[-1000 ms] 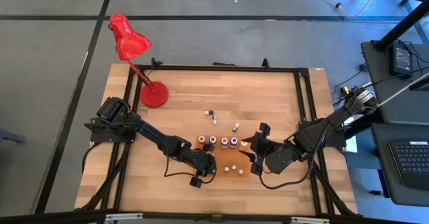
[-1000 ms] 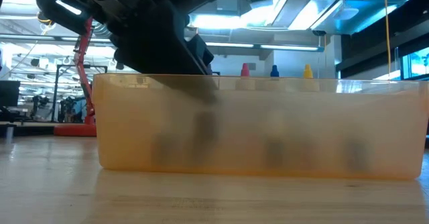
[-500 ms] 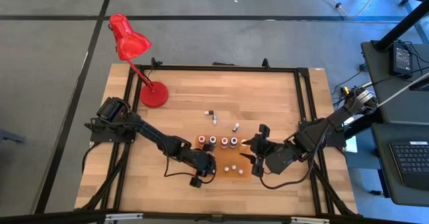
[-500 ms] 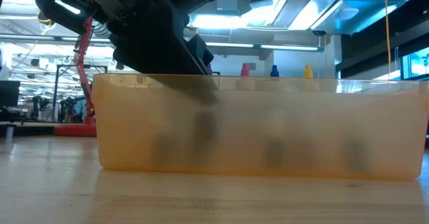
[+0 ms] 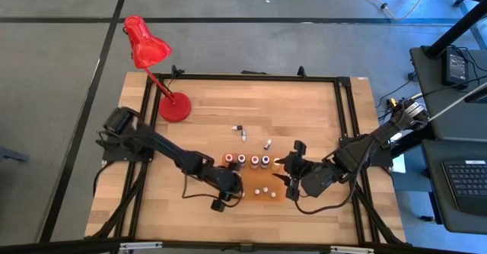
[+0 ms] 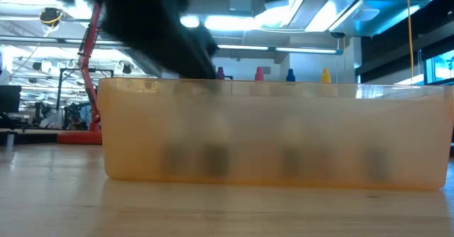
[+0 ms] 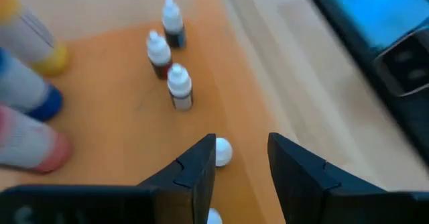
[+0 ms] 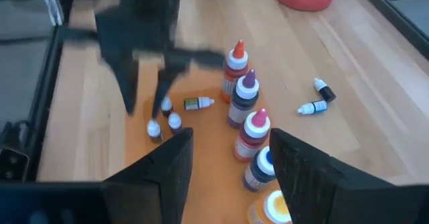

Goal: Pick & Place food coloring
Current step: Put the small red food coloring bottle into the orange bin

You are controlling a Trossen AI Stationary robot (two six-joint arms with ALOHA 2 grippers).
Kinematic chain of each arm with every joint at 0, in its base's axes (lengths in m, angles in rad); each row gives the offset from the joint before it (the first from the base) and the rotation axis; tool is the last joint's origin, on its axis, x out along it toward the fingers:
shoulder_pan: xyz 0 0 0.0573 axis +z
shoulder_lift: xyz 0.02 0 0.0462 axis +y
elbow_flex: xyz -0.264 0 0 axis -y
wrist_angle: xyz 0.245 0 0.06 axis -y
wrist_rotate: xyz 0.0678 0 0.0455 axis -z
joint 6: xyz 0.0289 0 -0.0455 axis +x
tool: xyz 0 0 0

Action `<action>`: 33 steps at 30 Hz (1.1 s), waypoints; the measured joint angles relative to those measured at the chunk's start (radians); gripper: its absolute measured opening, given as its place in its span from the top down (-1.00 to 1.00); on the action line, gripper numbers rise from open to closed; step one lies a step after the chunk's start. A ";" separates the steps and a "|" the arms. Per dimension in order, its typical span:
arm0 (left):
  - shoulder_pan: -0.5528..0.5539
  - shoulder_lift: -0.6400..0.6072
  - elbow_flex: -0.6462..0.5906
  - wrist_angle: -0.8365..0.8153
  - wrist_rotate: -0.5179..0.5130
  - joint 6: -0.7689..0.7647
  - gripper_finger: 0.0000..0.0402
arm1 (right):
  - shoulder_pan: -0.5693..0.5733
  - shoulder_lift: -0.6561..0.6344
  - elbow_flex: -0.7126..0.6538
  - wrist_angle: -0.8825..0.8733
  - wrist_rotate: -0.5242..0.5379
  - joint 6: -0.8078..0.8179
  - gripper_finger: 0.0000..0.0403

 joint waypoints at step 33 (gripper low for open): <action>0.686 -0.461 -0.380 0.182 0.228 0.355 0.36 | -0.561 -0.182 -0.141 0.169 -0.378 -0.651 0.02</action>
